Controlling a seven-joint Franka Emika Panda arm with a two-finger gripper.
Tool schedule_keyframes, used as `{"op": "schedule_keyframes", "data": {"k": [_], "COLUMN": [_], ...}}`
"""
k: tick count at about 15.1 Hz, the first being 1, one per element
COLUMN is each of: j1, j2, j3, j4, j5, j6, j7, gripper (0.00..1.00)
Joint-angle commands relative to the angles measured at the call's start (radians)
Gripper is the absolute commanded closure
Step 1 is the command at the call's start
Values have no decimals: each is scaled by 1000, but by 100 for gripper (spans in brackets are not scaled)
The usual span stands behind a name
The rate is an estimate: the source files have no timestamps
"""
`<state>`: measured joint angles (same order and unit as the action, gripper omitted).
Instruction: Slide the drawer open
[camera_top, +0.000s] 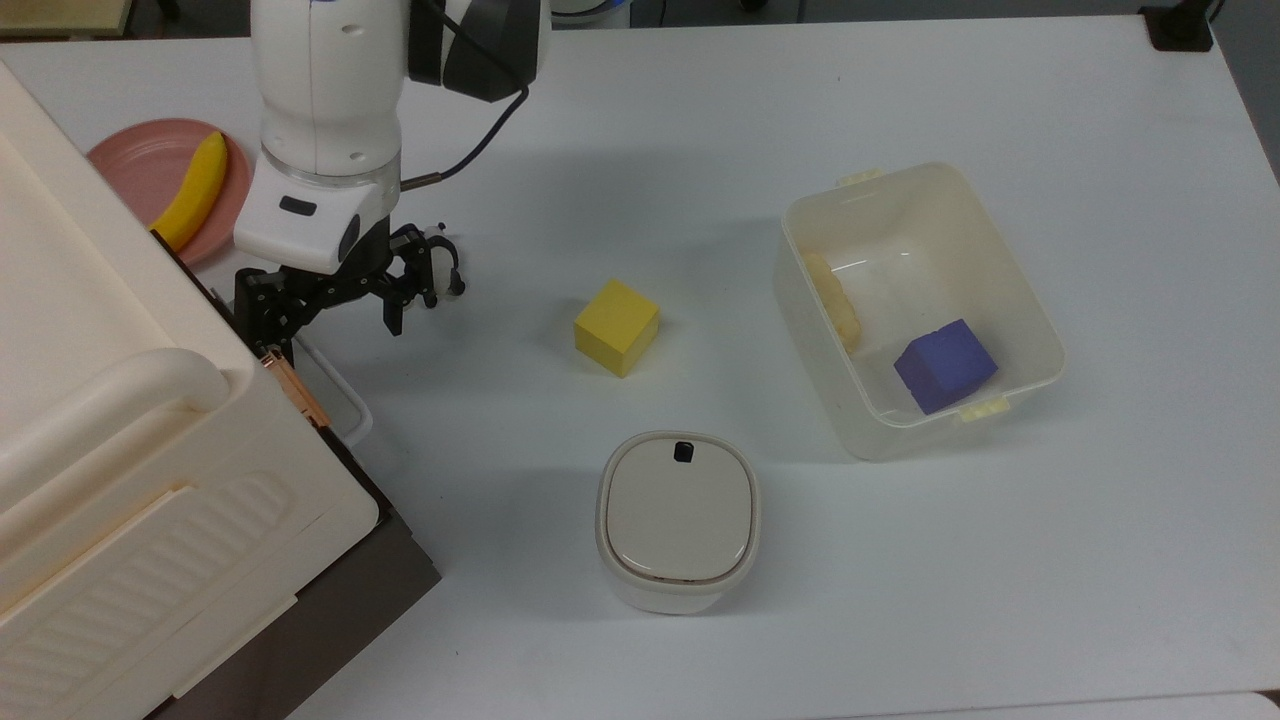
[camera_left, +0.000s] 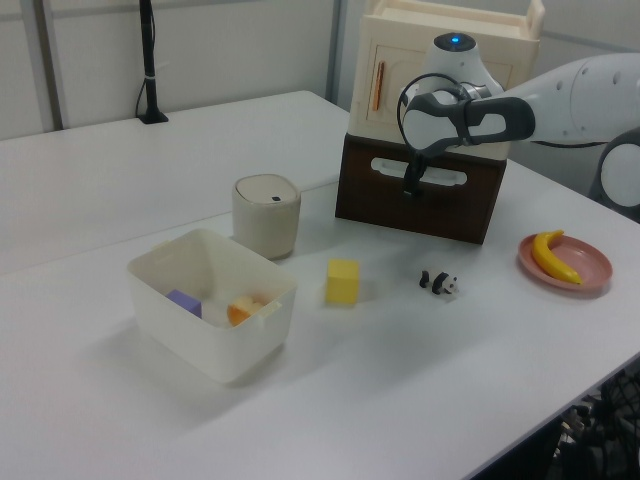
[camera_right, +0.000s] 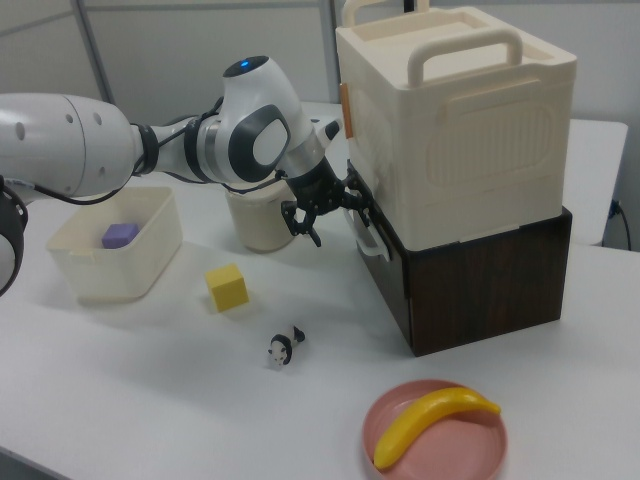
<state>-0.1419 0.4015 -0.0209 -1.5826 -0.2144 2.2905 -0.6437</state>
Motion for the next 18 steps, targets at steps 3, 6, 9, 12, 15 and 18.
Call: {"op": "schedule_keyframes", "data": {"k": [3, 6, 9, 12, 15, 18], "j1": [1, 2, 2, 2, 2, 2], "j2": [5, 5, 5, 3, 3, 3], "j3": [1, 1, 3, 1, 1, 3], "j4": [10, 10, 10, 12, 12, 12], "j5": [-2, -2, 0, 1, 0, -2], "j6": [20, 20, 20, 20, 20, 20], "j7": [2, 7, 10, 24, 30, 32], "gripper": [0, 13, 20, 20, 25, 35]}}
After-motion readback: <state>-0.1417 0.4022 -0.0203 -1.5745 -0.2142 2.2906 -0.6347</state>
